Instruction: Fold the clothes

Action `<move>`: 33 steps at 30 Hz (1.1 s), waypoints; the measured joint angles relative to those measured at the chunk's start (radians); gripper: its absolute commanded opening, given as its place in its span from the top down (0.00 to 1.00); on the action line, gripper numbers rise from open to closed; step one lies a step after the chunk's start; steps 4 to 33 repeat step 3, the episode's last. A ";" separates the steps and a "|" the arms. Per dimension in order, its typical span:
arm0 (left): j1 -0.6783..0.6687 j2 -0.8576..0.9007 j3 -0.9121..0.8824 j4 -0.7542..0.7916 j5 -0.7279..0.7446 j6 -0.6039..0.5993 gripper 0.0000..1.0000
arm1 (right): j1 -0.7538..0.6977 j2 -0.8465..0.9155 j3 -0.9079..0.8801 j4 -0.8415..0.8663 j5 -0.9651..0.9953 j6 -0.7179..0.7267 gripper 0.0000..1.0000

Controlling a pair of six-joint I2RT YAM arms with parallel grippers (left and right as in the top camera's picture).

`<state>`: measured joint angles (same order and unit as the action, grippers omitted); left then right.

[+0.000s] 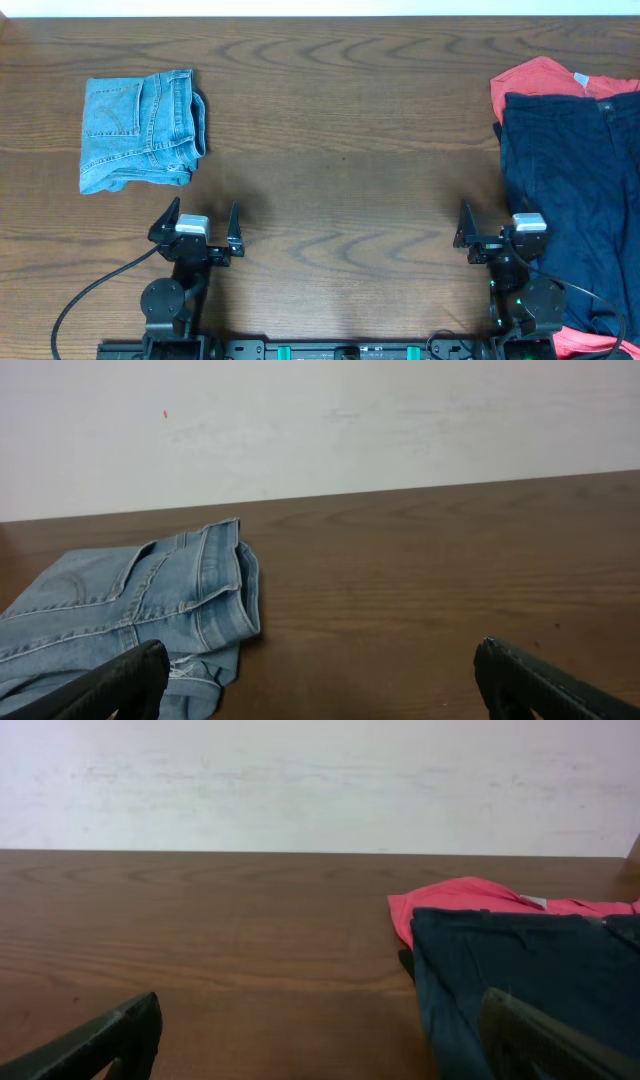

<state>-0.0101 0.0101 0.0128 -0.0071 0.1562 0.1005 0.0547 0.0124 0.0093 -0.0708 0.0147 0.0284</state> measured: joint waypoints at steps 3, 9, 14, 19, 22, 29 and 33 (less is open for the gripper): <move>0.000 0.000 0.000 0.000 0.000 0.000 0.02 | 0.000 0.000 0.000 0.000 0.000 0.000 0.01; 0.000 0.000 0.000 0.000 0.000 0.000 0.02 | 0.000 0.000 0.000 0.000 0.000 0.000 0.01; 0.000 0.000 0.000 0.000 0.000 0.000 0.02 | 0.000 0.000 0.000 0.000 0.000 0.000 0.01; 0.000 0.000 0.000 0.000 0.000 0.000 0.02 | 0.000 0.000 0.000 0.000 0.000 0.000 0.01; 0.000 0.000 0.000 0.000 0.000 0.000 0.02 | 0.000 0.000 0.000 0.000 0.000 0.000 0.01; 0.000 0.000 0.000 0.000 0.000 0.000 0.02 | 0.000 0.000 0.000 0.000 0.000 0.000 0.01; 0.000 0.000 0.000 0.000 0.000 0.000 0.02 | 0.000 0.000 0.000 0.000 0.000 0.000 0.01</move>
